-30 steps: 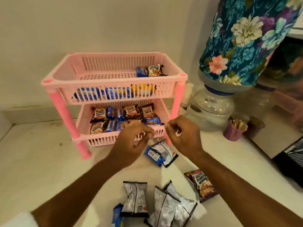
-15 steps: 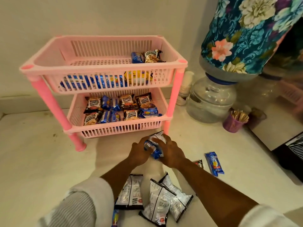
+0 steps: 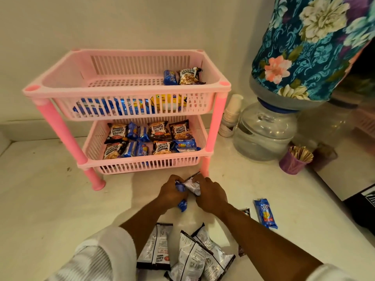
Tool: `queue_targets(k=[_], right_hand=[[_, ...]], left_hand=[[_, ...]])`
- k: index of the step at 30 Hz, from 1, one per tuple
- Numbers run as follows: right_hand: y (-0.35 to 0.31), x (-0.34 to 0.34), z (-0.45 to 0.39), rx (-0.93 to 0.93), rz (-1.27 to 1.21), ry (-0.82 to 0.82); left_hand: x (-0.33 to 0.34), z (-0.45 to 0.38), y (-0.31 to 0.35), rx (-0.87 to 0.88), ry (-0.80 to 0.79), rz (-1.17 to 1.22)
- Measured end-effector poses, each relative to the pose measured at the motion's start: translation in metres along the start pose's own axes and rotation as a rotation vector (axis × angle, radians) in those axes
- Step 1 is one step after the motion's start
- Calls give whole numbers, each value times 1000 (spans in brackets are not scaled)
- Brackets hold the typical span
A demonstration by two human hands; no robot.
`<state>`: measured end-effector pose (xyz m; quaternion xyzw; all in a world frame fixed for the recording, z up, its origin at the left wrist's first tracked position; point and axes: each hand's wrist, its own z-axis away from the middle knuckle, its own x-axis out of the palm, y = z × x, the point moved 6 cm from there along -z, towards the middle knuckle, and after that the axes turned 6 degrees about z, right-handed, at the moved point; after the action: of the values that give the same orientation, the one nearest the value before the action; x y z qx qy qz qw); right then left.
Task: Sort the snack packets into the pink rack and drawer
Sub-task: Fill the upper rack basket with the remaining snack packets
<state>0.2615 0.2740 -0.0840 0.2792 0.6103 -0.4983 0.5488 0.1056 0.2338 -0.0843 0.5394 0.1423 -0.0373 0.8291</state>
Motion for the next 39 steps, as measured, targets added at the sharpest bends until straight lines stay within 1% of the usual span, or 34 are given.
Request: queue_targets(k=[3,5,7,10,11,13,14,16,18,21,24,27,30,34,36,38,39], right_hand=[[1,-7,-2,41,-204,-55],[-2,-10,2,68,-391,-73],[-7,-12,10,120,-678,-110],[-16,-14,28,214,-1152,-223],[-20,-16,33,227,-1305,-261],[-29,-23,43,201,-1597,-334],[-35,-29,47,171,-1701,-360],[-50,-41,55,119,-1818,-383],[-66,-55,60,76,-1839,-364],[-89,-79,63,37,-1716,-253],[-106,-104,65,26,-1632,-157],[-123,-132,68,-4,-1680,-142],[-144,-165,72,-95,-1623,-146],[-170,-205,73,-196,-1419,-132],[-182,-225,72,-263,-1351,-145],[-195,-245,71,-340,-1274,-198],[-202,-253,70,-370,-1236,-227]], left_hand=[[-10,9,4,-8,-16,128],[-19,16,11,8,-19,176],[-27,24,20,9,-29,227],[-41,37,31,-44,-25,308],[-46,42,33,-69,-19,366],[-51,52,37,-127,-32,561],[-52,58,39,-148,-62,661],[-53,70,47,-169,-135,790],[-53,80,57,-164,-187,817],[-61,91,75,-69,-172,742],[-77,107,102,110,-159,618],[-94,126,133,325,-191,471],[-110,142,162,473,-230,415],[-132,152,197,510,-210,303],[-141,155,213,470,-244,332],[-150,159,227,398,-281,377],[-155,162,234,390,-289,376]])
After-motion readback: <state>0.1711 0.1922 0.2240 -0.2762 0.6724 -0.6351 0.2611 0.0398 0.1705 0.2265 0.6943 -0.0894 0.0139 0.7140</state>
